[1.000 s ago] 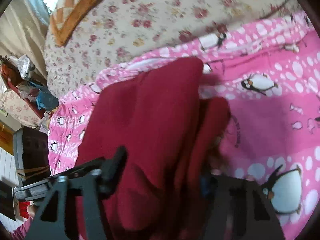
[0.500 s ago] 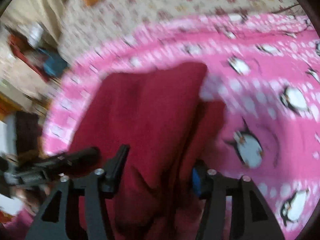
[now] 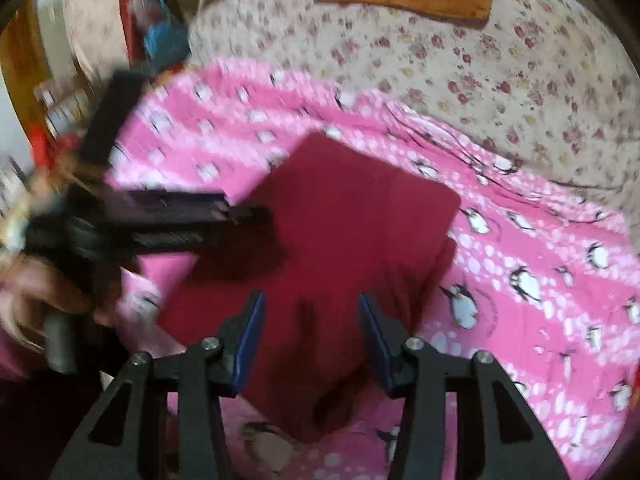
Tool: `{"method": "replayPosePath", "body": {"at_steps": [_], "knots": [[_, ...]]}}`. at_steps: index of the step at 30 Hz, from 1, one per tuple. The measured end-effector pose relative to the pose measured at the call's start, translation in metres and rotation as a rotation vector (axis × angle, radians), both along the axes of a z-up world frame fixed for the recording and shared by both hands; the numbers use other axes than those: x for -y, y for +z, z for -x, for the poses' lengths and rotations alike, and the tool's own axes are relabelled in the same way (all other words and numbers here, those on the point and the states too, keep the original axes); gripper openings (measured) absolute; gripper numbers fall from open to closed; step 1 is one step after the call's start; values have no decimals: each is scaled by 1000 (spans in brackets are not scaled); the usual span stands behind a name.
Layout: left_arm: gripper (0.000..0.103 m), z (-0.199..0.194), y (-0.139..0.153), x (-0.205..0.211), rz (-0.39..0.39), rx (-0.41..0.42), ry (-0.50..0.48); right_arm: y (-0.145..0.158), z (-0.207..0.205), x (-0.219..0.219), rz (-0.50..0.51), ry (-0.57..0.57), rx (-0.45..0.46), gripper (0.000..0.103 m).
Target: Fold small clothes
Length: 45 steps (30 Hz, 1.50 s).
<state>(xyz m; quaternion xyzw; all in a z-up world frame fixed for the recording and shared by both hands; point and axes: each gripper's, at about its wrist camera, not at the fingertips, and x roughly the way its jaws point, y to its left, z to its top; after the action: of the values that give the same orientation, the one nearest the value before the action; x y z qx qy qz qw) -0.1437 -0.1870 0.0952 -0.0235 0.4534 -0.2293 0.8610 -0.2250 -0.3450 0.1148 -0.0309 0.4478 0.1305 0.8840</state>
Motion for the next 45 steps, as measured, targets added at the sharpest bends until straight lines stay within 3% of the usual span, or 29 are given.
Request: {"method": "replayPosePath", "body": {"at_steps": [1,3,7,9,13,16,22,33,45], "knots": [[38,2,-1,-1,-3,15,4,-9,0,2,32,-20,-16,37],[38,3,-3,3,-7,30,-4,-33,-5,13,26,-67,-76,31],[38,8,-1,7,-55,75,-17,-37,7,21,-31,-86,-55,31],[38,10,1,11,-89,99,-22,-29,11,20,-52,-98,-42,36],[38,18,6,16,-153,157,-22,-8,22,19,-122,-154,19,57],[38,23,8,19,-184,188,-21,2,21,16,-95,-227,65,67],[38,31,14,16,-223,264,24,1,11,20,-29,-338,82,71],[38,21,10,8,-206,224,73,-9,-5,23,-24,-399,70,76],[38,19,10,6,-200,241,96,-10,-17,16,-43,-411,80,82]]}}
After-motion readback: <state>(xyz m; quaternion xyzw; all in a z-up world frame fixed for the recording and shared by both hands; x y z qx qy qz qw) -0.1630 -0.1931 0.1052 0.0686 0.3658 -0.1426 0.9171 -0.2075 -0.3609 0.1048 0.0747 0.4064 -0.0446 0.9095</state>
